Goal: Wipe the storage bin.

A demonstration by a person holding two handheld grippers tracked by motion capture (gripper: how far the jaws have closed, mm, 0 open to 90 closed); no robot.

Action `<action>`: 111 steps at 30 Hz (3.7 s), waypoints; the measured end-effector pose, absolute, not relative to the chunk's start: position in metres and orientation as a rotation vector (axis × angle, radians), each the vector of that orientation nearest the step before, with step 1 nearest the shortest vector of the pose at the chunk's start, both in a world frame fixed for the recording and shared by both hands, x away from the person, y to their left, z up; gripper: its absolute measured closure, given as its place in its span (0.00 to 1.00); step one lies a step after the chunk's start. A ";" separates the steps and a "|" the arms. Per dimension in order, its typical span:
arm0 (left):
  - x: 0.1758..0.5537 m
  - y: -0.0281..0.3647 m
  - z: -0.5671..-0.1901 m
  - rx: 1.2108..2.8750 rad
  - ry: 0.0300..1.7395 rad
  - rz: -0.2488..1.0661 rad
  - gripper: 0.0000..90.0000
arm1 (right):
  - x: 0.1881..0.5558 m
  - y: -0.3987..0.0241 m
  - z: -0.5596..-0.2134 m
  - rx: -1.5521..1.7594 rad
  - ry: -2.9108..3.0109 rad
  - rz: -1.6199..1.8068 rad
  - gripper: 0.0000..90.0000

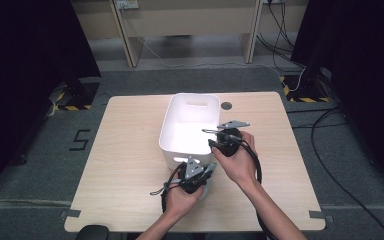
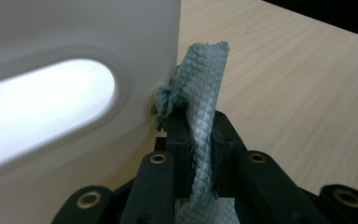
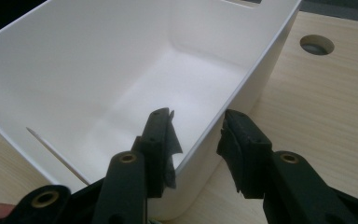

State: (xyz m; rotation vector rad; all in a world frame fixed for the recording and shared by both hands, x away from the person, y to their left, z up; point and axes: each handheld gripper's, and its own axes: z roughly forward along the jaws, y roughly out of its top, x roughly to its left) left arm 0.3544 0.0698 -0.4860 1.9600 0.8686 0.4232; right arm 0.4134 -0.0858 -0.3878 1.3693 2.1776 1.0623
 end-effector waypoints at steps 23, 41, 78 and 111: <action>0.346 0.107 -0.494 1.974 0.920 0.394 0.89 | 0.414 -0.087 -0.388 1.374 2.189 1.067 0.68; 0.321 0.265 -0.463 1.766 1.175 0.614 0.89 | 0.424 -0.088 -0.386 1.410 2.238 1.042 0.72; 0.449 0.265 -0.439 1.836 1.100 0.678 0.89 | 0.374 -0.134 -0.395 1.287 2.429 0.936 1.00; 0.373 0.244 -0.434 1.877 0.934 0.688 0.90 | 0.419 -0.160 -0.377 1.525 1.990 1.086 0.83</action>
